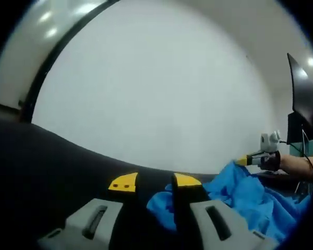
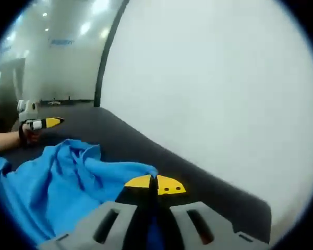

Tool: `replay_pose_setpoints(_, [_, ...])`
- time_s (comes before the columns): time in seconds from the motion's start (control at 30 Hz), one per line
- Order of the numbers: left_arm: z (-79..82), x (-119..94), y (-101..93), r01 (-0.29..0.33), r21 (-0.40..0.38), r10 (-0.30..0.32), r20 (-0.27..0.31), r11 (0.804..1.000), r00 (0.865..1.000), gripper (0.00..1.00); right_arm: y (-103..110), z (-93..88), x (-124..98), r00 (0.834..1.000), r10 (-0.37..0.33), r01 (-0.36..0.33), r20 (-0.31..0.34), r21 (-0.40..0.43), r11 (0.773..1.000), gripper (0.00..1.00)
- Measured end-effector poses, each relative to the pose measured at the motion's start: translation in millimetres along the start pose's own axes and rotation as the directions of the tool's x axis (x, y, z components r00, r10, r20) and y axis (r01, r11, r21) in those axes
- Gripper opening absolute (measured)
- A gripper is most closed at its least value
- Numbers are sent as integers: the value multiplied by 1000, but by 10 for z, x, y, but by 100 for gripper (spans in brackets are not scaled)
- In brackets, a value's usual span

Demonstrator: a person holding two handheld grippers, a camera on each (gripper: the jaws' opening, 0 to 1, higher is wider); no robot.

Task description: Spread out the cloth and fold it

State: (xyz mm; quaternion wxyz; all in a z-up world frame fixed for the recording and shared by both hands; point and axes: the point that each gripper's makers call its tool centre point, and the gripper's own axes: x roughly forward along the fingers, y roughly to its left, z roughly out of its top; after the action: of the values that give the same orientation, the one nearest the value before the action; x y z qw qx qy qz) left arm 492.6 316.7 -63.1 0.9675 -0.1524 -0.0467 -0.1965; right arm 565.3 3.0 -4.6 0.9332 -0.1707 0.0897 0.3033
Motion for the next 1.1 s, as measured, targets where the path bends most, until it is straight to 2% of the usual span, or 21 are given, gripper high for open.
replay_pose_setpoints(0.1, [4, -3, -10, 2, 7, -2, 0, 1000, 1000, 28, -57, 341, 40, 998, -17, 18, 52, -22, 1000, 0])
replay_pose_setpoints(0.2, [15, -16, -15, 2, 4, -2, 4, 1000, 1000, 28, -251, 723, 32, 985, -105, 109, 140, -21, 994, 0])
replay_pose_setpoints(0.27, [26, -26, -17, 2, 1, -2, 8, 1000, 1000, 28, -458, 955, 4, 961, -193, 200, 198, -19, 980, 0])
replay_pose_setpoints(0.33, [29, -35, -9, -3, 0, 3, 10, 1000, 1000, 28, -706, 1108, -69, 915, -316, 320, 249, 23, 947, 0])
replay_pose_setpoints(0.37, [33, -41, -9, -3, 0, 3, 12, 1000, 1000, 28, -800, 1106, -91, 901, -361, 366, 241, 25, 930, 0])
replay_pose_setpoints(0.43, [36, -49, -9, -3, 0, 3, 14, 1000, 1000, 28, -875, 908, -39, 901, -403, 406, 163, 16, 914, 2])
replay_pose_setpoints(0.47, [37, -50, -7, -5, 2, 5, 15, 1000, 1000, 28, -849, 752, 32, 912, -392, 393, 117, 19, 919, 8])
replay_pose_setpoints(0.53, [34, -55, -8, -5, 5, 5, 15, 1000, 1000, 28, -660, 410, 155, 955, -296, 296, 31, 17, 955, 14])
replay_pose_setpoints(0.6, [30, -57, -9, -3, 10, 3, 14, 1000, 1000, 28, -561, 154, 156, 969, -248, 249, -19, 62, 967, 14])
replay_pose_setpoints(0.67, [19, -62, -8, -4, 15, 3, 10, 1000, 1000, 28, -573, 36, 66, 969, -246, 247, -24, 128, 960, 14])
replay_pose_setpoints(0.73, [14, -62, -6, -2, 17, 2, 7, 1000, 1000, 28, -568, -15, -71, 975, -221, 220, -15, 196, 956, 15])
replay_pose_setpoints(0.83, [4, -55, 5, -3, 22, 3, 2, 1000, 1000, 28, -560, -48, -382, 976, -219, 217, -9, 203, 955, 15])
replay_pose_setpoints(0.97, [-6, -42, 16, -3, 23, 3, -2, 1000, 1000, 28, -276, -10, -853, 985, -150, 126, 87, 229, 965, 16])
replay_pose_setpoints(1.03, [-14, -38, 9, 2, 24, -2, -6, 1000, 1000, 28, -114, -129, -1085, 990, -115, 93, 81, 236, 967, 17])
replay_pose_setpoints(1.1, [-39, -37, -5, 5, 35, -5, -17, 999, 1000, 28, 113, -412, -1344, 998, -63, 61, 2, 216, 975, 18])
